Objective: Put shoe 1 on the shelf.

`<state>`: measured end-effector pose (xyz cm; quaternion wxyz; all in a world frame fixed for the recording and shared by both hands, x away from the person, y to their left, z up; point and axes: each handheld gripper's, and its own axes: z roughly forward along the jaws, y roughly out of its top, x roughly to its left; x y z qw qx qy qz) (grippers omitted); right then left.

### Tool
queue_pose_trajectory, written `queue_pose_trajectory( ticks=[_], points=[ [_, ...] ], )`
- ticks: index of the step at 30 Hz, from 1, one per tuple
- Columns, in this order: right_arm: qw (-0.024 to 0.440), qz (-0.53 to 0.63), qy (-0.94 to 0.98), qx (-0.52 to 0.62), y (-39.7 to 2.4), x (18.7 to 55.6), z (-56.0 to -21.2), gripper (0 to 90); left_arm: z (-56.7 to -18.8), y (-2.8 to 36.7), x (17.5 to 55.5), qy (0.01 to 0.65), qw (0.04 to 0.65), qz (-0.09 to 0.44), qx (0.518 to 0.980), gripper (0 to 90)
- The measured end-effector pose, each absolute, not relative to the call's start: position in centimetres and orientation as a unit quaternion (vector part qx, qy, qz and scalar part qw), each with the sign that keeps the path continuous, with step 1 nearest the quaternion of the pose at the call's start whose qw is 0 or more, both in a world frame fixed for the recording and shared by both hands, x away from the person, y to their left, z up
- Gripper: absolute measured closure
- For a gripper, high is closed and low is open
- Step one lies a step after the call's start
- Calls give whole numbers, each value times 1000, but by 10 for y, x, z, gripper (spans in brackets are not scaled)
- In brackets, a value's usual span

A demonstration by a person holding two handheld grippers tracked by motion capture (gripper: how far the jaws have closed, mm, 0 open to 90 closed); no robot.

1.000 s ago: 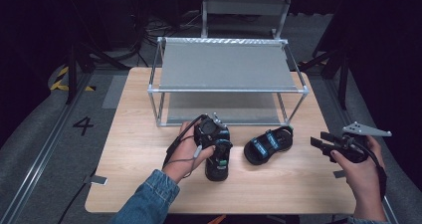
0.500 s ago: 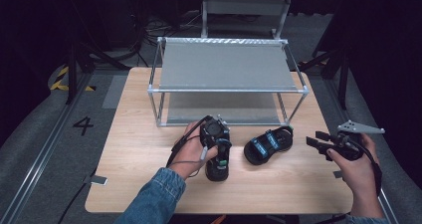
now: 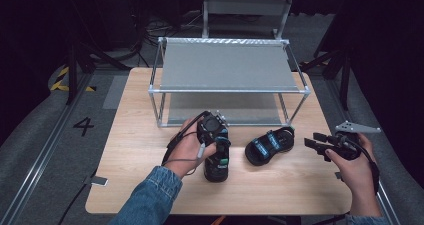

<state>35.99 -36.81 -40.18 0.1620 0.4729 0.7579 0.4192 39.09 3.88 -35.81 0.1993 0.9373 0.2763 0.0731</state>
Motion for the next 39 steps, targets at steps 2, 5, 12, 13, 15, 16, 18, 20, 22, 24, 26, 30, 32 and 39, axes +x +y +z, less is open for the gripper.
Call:
queue_pose_trajectory(
  ticks=[2,5,12,13,15,16,18,20,22,24,26,30,32,39],
  points=[
    [159,419,757,475,-369,360,-402,488,-349,39,391,277,202,72,937,710],
    [160,417,757,476,-370,359,-402,491,-337,39,392,279,201,71,936,710],
    [162,418,758,475,-372,359,-400,494,-312,40,392,284,207,73,933,710],
    [162,418,758,475,-372,359,-400,494,-312,40,392,284,207,73,933,710],
    [160,418,757,475,-373,359,-400,494,-305,39,393,285,210,74,932,710],
    [159,418,757,476,-373,360,-400,494,-301,39,393,286,212,73,932,710],
    [159,415,758,477,-374,360,-401,496,-295,40,394,286,216,71,931,709],
    [160,413,758,478,-375,361,-402,498,-288,40,395,286,219,69,930,710],
    [160,413,758,479,-375,360,-402,499,-281,39,396,286,222,70,930,710],
    [160,413,758,478,-376,360,-401,500,-278,38,396,287,222,70,929,709],
    [159,412,759,479,-376,360,-401,501,-270,35,396,283,222,71,930,710],
    [157,411,759,479,-375,361,-402,501,-258,32,397,276,229,66,931,709],
    [163,410,759,479,-375,360,-403,500,-256,31,398,277,232,64,930,709],
    [158,407,760,482,-377,361,-405,507,-232,33,401,275,246,78,926,709]
  ],
)
